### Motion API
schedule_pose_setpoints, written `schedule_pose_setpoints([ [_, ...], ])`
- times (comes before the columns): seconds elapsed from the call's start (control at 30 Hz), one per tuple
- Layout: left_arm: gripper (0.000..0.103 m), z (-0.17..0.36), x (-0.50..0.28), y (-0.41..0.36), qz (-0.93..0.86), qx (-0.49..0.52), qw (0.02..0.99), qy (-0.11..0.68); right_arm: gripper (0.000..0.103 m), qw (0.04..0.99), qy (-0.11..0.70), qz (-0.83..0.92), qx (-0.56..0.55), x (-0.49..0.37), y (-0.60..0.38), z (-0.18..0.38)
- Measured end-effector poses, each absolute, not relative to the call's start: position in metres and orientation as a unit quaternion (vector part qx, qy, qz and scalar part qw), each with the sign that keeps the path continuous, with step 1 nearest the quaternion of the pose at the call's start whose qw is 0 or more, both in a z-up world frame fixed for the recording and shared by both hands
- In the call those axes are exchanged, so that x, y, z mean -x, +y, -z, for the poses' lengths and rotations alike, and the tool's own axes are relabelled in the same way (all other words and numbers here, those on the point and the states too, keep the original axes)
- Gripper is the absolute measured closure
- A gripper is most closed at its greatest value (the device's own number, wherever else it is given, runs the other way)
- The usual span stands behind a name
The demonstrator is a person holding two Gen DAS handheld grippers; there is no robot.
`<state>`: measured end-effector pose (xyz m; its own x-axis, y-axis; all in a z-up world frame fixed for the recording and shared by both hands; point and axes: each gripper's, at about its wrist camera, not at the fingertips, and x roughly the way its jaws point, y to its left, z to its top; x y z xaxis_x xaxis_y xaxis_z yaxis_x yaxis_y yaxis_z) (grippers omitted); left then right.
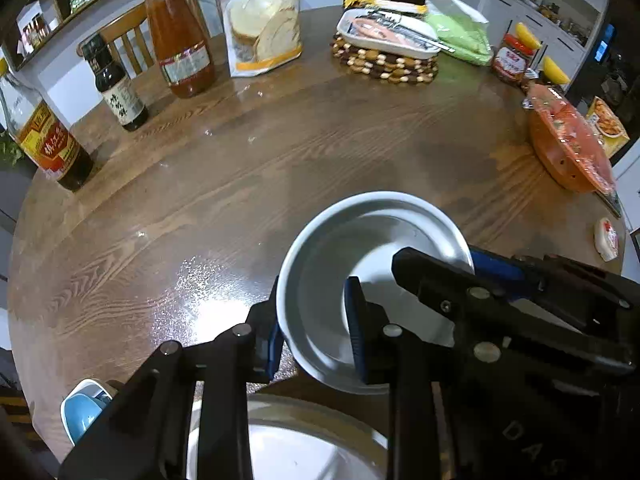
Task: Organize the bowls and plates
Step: 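Lift the tall white bowl with both tools and carry it over the nested bowls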
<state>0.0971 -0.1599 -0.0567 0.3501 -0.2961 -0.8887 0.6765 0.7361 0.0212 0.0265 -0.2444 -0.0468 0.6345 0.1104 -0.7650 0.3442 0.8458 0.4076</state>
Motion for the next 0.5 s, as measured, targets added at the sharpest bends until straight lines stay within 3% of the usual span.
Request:
schedule_pose_setpoints([
  [0.5, 0.076, 0.028, -0.061, -0.165, 0.335, -0.217, 0.808, 0.434, 0.075, 0.876, 0.384, 0.102, -0.273, 0.01, -0.241, 0.021],
])
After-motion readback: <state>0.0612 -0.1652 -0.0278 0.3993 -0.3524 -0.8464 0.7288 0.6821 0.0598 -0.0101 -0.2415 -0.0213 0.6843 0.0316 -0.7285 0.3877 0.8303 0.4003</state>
